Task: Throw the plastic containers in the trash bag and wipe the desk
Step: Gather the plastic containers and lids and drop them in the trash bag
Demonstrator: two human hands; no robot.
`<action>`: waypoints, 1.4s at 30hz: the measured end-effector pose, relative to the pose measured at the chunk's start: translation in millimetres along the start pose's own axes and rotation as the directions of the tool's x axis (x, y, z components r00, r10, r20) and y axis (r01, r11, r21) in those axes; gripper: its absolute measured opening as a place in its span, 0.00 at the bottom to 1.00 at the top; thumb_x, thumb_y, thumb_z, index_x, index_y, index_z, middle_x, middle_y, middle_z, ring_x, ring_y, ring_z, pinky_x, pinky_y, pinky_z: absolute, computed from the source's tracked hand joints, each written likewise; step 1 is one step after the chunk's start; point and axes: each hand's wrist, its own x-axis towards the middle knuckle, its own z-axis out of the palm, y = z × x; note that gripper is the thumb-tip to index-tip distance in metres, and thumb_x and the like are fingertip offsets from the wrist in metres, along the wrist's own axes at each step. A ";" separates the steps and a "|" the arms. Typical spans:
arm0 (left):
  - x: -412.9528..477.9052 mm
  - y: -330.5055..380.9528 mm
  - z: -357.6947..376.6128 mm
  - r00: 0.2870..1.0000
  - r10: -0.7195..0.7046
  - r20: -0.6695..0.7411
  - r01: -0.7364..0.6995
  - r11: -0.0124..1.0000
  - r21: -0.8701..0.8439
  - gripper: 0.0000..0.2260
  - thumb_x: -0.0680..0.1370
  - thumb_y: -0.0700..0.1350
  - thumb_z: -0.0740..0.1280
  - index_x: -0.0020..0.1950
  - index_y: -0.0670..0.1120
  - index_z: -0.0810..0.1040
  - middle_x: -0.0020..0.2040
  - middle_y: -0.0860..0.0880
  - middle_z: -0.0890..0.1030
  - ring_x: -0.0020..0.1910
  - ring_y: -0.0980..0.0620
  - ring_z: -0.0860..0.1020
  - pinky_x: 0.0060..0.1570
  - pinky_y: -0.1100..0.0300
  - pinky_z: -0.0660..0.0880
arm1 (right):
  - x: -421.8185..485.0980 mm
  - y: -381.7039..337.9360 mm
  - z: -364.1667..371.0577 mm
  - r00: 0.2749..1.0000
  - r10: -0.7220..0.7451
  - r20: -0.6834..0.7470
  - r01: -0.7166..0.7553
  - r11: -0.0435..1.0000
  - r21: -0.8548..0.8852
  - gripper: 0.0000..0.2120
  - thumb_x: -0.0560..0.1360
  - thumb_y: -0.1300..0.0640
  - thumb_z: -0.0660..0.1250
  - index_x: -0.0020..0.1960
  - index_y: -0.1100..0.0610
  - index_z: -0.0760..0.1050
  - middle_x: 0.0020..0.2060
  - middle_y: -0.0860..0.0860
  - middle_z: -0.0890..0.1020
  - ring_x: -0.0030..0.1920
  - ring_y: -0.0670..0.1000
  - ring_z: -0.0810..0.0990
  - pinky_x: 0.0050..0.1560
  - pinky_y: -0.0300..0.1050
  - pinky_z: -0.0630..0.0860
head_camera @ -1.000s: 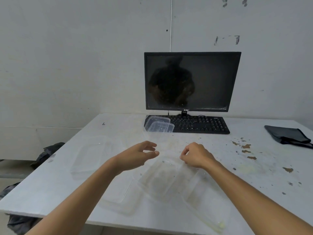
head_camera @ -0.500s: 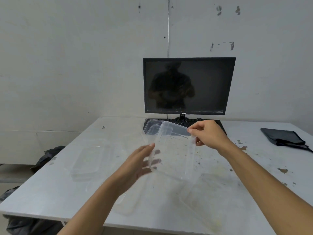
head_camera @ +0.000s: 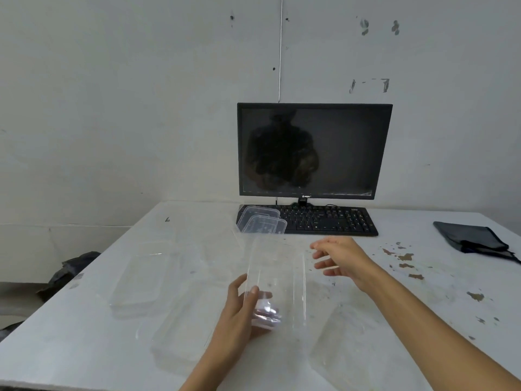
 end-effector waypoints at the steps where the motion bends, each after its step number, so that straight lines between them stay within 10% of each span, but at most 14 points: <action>1: 1.9 -1.4 -1.9 1.000 0.022 -0.005 -0.022 1.000 0.011 0.19 0.84 0.50 0.58 0.74 0.53 0.62 0.57 0.47 0.83 0.48 0.48 0.86 0.45 0.48 0.83 | 4.7 1.2 4.4 1.000 0.014 -0.004 -0.014 1.000 0.004 0.06 0.78 0.58 0.69 0.52 0.59 0.82 0.46 0.56 0.84 0.39 0.52 0.85 0.40 0.46 0.81; 19: 17.2 -14.2 -14.2 0.989 -0.028 -0.148 -0.020 0.949 -0.314 0.29 0.72 0.56 0.64 0.73 0.57 0.65 0.62 0.50 0.79 0.49 0.47 0.86 0.37 0.40 0.82 | 98.0 -20.7 83.0 0.972 0.236 0.009 -0.231 0.958 -0.167 0.09 0.77 0.57 0.70 0.53 0.62 0.78 0.35 0.54 0.82 0.22 0.47 0.78 0.24 0.37 0.67; 26: 18.0 -17.7 -15.6 0.983 -0.036 -0.180 -0.025 0.945 -0.325 0.13 0.81 0.46 0.62 0.66 0.56 0.72 0.62 0.49 0.80 0.49 0.46 0.86 0.37 0.38 0.82 | 98.5 -11.9 68.2 0.978 0.207 0.038 -0.211 0.951 0.226 0.04 0.73 0.60 0.66 0.46 0.61 0.74 0.41 0.56 0.77 0.38 0.53 0.77 0.35 0.45 0.76; 32: 20.7 -17.7 -14.1 0.976 -0.018 -0.218 -0.055 0.945 -0.323 0.23 0.78 0.49 0.69 0.71 0.49 0.69 0.60 0.47 0.82 0.49 0.44 0.87 0.57 0.29 0.74 | 76.6 -29.2 28.9 0.985 0.018 -0.170 0.062 0.889 0.454 0.04 0.75 0.60 0.63 0.45 0.60 0.75 0.42 0.55 0.80 0.40 0.53 0.80 0.39 0.47 0.78; 37: 22.5 -21.3 -13.9 0.982 -0.046 -0.181 -0.021 0.936 -0.351 0.19 0.81 0.41 0.64 0.72 0.47 0.69 0.63 0.45 0.79 0.50 0.48 0.86 0.43 0.38 0.82 | 26.4 -43.3 27.8 0.934 -0.273 -0.231 0.298 0.951 0.079 0.06 0.77 0.58 0.66 0.44 0.61 0.74 0.39 0.54 0.77 0.40 0.52 0.74 0.41 0.45 0.73; 42: 14.8 -19.9 -14.1 0.993 0.022 -0.114 -0.054 0.956 -0.288 0.34 0.67 0.56 0.79 0.70 0.53 0.69 0.65 0.47 0.78 0.56 0.47 0.84 0.47 0.41 0.82 | -34.3 -24.1 70.0 0.865 -0.501 -0.002 0.472 0.816 -0.334 0.05 0.74 0.57 0.70 0.43 0.53 0.73 0.52 0.47 0.74 0.52 0.45 0.76 0.49 0.26 0.69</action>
